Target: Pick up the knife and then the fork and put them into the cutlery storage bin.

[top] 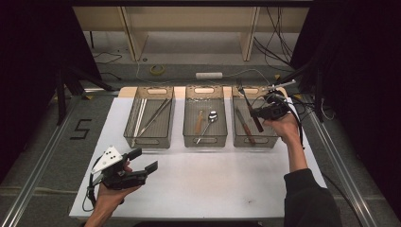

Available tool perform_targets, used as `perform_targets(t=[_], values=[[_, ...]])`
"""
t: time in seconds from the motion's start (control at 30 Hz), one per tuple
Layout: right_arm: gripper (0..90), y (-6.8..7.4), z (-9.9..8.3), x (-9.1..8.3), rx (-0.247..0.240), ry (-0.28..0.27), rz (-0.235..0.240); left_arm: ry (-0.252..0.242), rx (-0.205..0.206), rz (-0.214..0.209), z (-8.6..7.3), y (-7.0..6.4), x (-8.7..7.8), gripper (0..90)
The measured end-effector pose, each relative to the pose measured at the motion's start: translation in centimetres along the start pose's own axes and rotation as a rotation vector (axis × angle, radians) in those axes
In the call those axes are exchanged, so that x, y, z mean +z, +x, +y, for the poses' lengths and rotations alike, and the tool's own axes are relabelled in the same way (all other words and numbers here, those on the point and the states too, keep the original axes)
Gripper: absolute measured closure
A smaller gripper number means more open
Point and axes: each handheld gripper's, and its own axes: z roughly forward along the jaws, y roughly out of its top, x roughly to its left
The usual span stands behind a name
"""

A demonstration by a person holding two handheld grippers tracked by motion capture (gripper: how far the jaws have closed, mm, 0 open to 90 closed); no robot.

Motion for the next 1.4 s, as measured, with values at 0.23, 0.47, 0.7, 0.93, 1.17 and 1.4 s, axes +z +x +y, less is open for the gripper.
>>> perform_targets(t=[0.23, 0.47, 0.7, 0.93, 1.17, 1.4], values=[[77.6, -0.4, -0.1, 0.8, 0.017, 0.007, -0.026, -0.001, 0.003, -0.001, 0.0, -0.1, 0.0, 18.6], [77.6, -0.3, -0.2, 1.6, 0.028, 0.009, -0.044, -0.001, 0.003, -0.001, 0.0, -0.1, 0.0, 18.5], [77.6, -0.3, -0.5, 2.5, 0.034, 0.025, -0.054, 0.000, -0.001, -0.001, -0.1, 0.1, -0.1, 18.5], [77.5, -0.5, -1.0, 3.2, 0.039, 0.042, -0.061, 0.000, 0.003, -0.001, -0.1, 0.0, -0.1, 18.6], [77.5, -0.9, -1.8, 3.7, 0.059, 0.058, -0.068, 0.004, 0.006, -0.001, -0.1, 0.0, 0.0, 18.5], [77.5, -1.1, -2.3, 4.2, 0.079, 0.081, -0.071, 0.004, 0.007, -0.001, -0.1, -0.1, 0.0, 18.5]])
